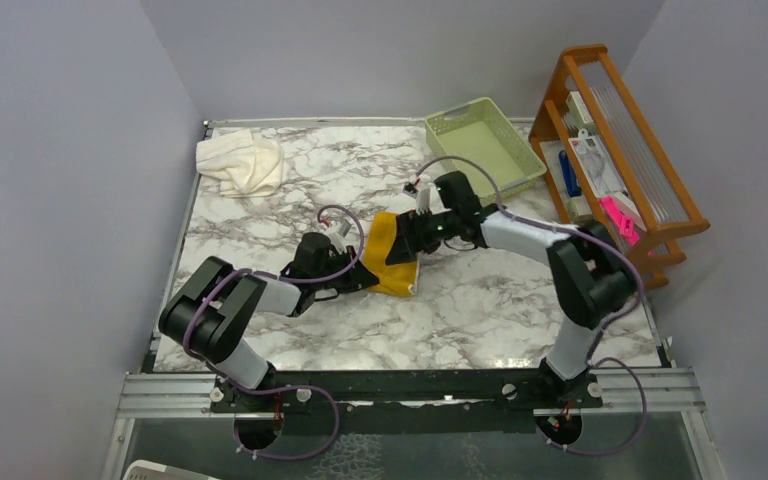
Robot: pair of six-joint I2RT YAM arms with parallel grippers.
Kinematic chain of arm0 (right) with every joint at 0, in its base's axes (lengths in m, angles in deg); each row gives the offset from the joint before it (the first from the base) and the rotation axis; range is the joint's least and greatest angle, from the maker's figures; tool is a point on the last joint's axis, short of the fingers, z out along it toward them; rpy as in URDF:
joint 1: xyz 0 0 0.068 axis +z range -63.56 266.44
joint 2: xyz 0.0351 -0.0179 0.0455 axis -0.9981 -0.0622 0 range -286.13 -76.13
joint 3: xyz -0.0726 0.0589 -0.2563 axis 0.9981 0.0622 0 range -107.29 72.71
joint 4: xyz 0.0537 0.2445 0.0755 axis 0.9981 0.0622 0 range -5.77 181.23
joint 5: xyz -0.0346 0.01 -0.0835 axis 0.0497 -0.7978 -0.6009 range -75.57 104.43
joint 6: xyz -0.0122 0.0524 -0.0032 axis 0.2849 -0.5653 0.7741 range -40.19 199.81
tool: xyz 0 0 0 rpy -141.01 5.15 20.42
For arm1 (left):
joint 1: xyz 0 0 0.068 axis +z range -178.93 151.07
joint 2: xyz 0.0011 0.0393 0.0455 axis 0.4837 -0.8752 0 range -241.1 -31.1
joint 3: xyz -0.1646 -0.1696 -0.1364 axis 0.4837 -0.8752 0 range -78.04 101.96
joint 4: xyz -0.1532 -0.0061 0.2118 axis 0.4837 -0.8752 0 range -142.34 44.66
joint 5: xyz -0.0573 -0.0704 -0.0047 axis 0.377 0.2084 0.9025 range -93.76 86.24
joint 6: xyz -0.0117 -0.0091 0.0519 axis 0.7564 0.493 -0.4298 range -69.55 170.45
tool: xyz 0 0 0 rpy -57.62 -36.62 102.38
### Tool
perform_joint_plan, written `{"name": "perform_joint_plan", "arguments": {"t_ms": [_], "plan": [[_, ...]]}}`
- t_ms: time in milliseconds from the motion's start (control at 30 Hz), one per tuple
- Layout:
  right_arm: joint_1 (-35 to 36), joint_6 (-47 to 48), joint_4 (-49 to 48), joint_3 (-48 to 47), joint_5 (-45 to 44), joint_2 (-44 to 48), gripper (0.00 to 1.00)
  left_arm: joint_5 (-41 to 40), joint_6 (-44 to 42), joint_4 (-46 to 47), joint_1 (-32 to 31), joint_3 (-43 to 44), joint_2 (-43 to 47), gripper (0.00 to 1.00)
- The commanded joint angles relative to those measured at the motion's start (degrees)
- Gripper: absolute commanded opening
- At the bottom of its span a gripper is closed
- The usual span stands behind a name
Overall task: Roll the towels
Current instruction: Roll the towel at the center of the board.
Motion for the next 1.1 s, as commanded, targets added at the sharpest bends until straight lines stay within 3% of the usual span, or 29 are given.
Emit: {"name": "perform_joint_plan", "arguments": {"t_ms": [0,100,200,233,300,467,667,1067], "plan": [[1.2,11.8,-10.1,8.8,-18.1,19.3,0.94,-3.0,-1.1,-0.8,0.0,-0.1,-3.4,0.00],[3.6,17.6,-21.8,17.5,-17.3,28.5,0.95,-2.5,-1.0,-0.9,0.0,0.1,-4.5,0.00],[8.2,23.3,-28.5,24.2,-17.1,32.8,0.79,-1.7,-0.6,-0.9,0.0,0.4,-5.2,0.00],[9.1,24.0,-27.9,24.5,-16.7,32.4,0.70,-1.4,-0.5,-0.9,0.0,0.6,-5.3,0.00],[9.5,23.2,-24.3,22.9,-14.8,29.8,0.43,-1.1,-0.4,-0.9,0.0,0.7,-5.7,0.00],[9.7,16.4,-20.0,19.6,-9.4,20.9,0.02,-1.2,-0.5,-0.9,0.0,0.7,-6.6,0.00],[9.7,12.4,-15.0,14.5,-10.0,11.8,0.01,-1.3,-0.6,-0.9,0.0,0.2,-6.4,0.00],[5.6,10.1,-7.5,13.0,-21.8,8.0,0.01,-0.8,-1.8,-0.9,0.1,0.5,-7.5,0.00]]}}
